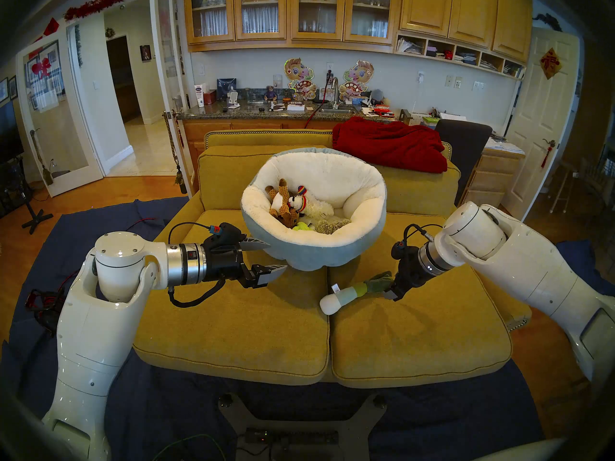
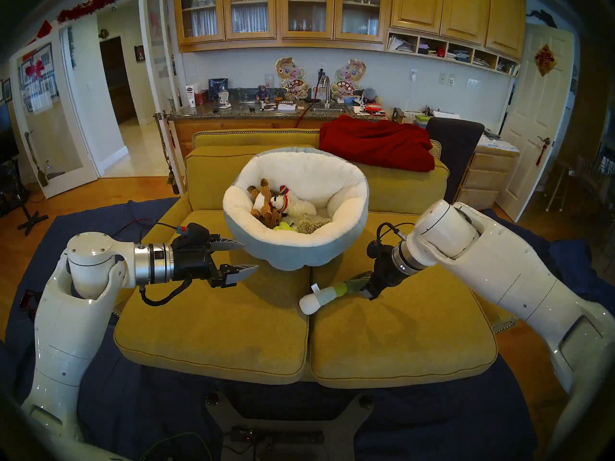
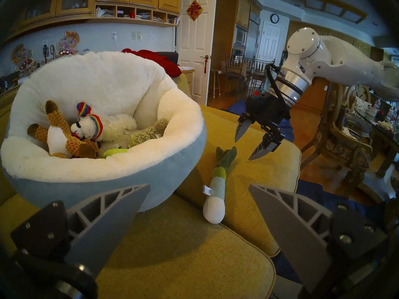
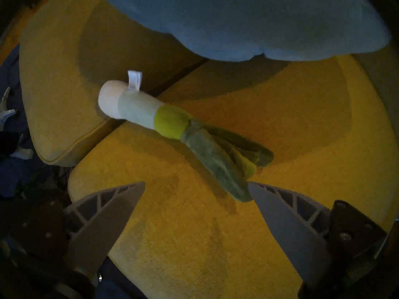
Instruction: Put toys into dog bed
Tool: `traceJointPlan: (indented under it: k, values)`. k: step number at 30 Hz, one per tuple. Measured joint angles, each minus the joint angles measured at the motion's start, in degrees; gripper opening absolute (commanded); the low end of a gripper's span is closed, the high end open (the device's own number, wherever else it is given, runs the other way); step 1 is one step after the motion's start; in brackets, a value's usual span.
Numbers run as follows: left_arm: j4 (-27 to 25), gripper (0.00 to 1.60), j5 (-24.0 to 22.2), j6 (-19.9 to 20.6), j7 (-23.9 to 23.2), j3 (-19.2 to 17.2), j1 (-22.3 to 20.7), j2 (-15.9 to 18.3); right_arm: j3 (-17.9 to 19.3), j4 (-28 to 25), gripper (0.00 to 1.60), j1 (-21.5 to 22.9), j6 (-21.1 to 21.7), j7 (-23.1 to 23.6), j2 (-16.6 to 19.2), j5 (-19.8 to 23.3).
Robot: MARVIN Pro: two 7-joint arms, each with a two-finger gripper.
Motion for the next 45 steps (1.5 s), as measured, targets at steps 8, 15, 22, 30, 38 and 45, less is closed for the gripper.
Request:
traceJointPlan:
  k: [8, 15, 22, 30, 38, 45]
  values:
    - [0.00, 1.60, 0.08, 0.01, -0.08, -0.04, 0.00, -0.07, -1.40, 0.76, 1.60, 0.61, -0.20, 1.65, 0.03, -1.29]
    - [0.00, 1.60, 0.15, 0.02, -0.13, -0.06, -0.01, -0.12, -1.88, 1.81, 1.60, 0.65, -0.89, 2.46, 0.02, -1.88]
    - [0.00, 1.60, 0.22, 0.03, -0.18, -0.09, -0.02, -0.17, -1.90, 1.97, 1.60, 0.59, -1.88, 2.58, 0.02, -2.21]
    - [-0.01, 1.60, 0.30, 0.05, -0.25, -0.12, -0.02, -0.23, -1.89, 1.93, 1.60, 0.36, -3.96, 2.20, 0.00, -2.49]
    - [-0.01, 1.60, 0.38, 0.06, -0.32, -0.16, -0.03, -0.30, -1.99, 1.83, 1.60, 0.20, -5.68, 1.59, -0.34, -2.82]
    - [-0.01, 1.60, 0.46, 0.06, -0.37, -0.19, -0.03, -0.36, -2.30, 1.88, 1.60, 0.11, -7.84, 1.88, -0.29, -3.11]
